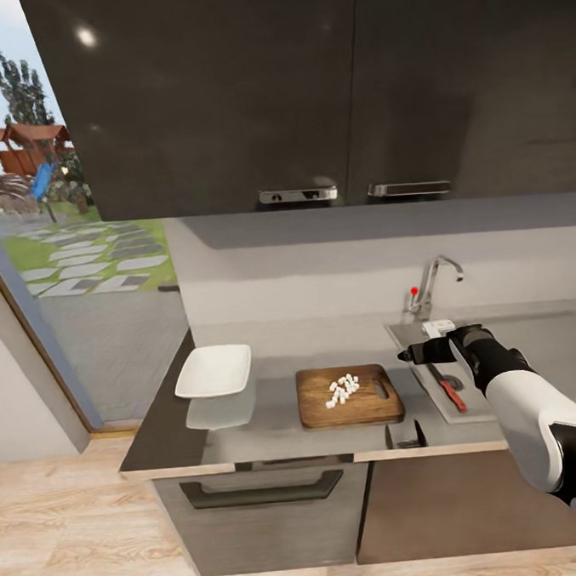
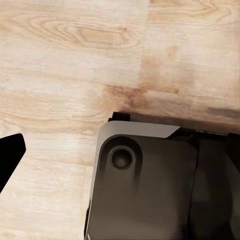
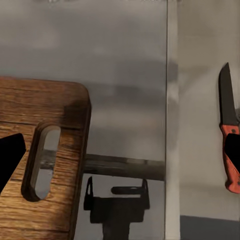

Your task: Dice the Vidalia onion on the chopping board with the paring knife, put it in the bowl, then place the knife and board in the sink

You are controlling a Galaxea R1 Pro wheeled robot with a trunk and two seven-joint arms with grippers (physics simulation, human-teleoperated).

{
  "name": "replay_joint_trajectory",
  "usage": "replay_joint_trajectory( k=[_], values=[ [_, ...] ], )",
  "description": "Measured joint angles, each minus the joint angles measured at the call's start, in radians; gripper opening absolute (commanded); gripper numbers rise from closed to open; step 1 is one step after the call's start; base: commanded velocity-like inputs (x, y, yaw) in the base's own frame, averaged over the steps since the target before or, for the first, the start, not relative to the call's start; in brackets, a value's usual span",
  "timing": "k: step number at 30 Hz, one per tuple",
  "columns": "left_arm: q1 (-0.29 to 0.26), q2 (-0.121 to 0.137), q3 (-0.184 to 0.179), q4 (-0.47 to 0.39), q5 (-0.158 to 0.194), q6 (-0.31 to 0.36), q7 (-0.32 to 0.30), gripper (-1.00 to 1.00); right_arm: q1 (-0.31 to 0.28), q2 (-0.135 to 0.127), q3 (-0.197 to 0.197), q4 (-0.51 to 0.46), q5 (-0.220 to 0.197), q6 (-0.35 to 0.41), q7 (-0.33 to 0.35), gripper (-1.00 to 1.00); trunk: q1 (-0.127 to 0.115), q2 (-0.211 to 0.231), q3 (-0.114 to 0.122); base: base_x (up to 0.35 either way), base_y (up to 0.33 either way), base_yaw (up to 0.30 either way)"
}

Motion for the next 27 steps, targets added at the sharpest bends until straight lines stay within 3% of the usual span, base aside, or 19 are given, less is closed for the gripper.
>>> replay_joint_trajectory(
  k=[16, 27],
  values=[
    [0.000, 0.001, 0.000, 0.000, 0.000, 0.000, 0.000, 1.00, 0.000, 0.019, 0.003, 0.040, -0.002, 0.000, 0.000, 1.00, 0.001, 0.000, -0.026, 0.024, 0.000, 0.000],
    [0.000, 0.001, -0.001, 0.000, 0.000, 0.000, 0.000, 1.00, 0.000, 0.017, 0.002, 0.049, 0.000, -0.001, 0.000, 1.00, 0.000, 0.000, -0.044, 0.008, -0.013, 0.000]
  ],
)
